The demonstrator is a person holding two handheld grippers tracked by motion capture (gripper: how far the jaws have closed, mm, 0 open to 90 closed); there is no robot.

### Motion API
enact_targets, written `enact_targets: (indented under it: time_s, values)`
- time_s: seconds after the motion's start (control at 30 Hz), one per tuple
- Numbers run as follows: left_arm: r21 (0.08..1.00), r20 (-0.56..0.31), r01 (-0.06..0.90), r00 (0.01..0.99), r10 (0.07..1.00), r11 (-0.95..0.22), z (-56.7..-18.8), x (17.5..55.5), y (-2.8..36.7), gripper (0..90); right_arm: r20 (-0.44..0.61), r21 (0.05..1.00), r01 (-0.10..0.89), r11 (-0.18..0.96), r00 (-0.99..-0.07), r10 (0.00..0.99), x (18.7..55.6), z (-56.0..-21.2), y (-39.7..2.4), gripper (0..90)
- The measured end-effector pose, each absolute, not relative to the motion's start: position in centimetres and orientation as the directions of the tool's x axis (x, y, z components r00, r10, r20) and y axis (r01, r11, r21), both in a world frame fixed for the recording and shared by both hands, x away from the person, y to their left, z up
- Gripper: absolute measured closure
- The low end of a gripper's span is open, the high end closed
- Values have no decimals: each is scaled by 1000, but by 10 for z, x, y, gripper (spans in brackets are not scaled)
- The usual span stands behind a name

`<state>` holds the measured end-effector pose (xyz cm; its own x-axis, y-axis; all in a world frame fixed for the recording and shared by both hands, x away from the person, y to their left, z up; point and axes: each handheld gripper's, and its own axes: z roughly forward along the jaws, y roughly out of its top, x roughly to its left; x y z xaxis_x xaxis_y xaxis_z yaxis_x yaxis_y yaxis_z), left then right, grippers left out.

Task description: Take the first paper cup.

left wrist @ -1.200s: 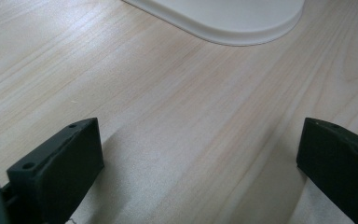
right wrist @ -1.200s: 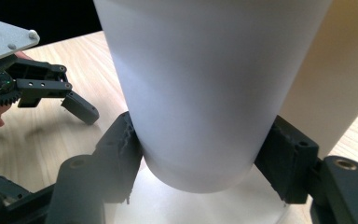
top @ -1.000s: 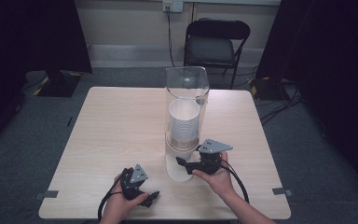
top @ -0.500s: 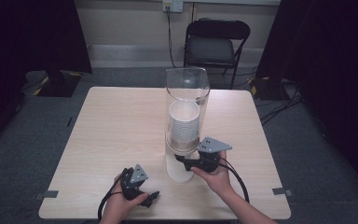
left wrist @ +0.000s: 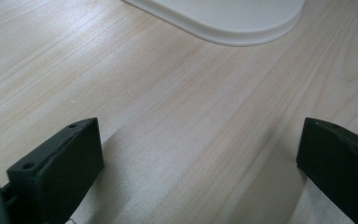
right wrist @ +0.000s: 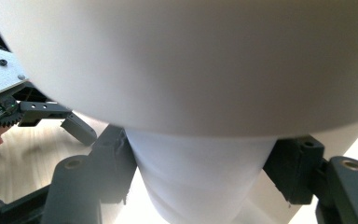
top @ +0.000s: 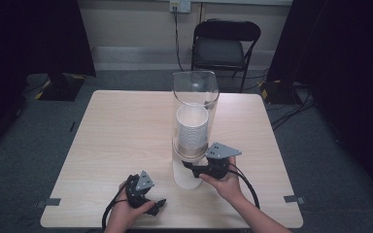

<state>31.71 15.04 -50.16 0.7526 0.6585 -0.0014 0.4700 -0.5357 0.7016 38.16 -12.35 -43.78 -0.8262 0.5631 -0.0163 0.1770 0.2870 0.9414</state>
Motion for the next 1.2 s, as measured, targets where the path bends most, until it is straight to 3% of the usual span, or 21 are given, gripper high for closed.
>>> enact_targets:
  time_s: [0.93,1.0,1.03,1.07,1.13,1.2]
  values:
    - [711,1,459,757,653,-533,-502,318,151,0,7,938,198,286,-833,554,381,-440,-124,334]
    - [712,-4,462,755,656,-529,-502,317,151,0,-37,924,181,338,-835,550,382,-442,-123,352]
    - [711,-5,464,755,656,-528,-503,317,151,0,-41,837,265,478,-841,539,380,-476,-126,383]
    - [716,-11,467,751,660,-519,-503,317,150,0,-13,878,257,405,-831,556,373,-488,-133,382]
    - [708,-7,472,748,664,-525,-502,317,150,0,4,884,273,380,-817,577,370,-487,-136,371]
    - [706,-7,472,750,662,-527,-502,317,150,0,-1,859,275,433,-843,538,370,-478,-134,351]
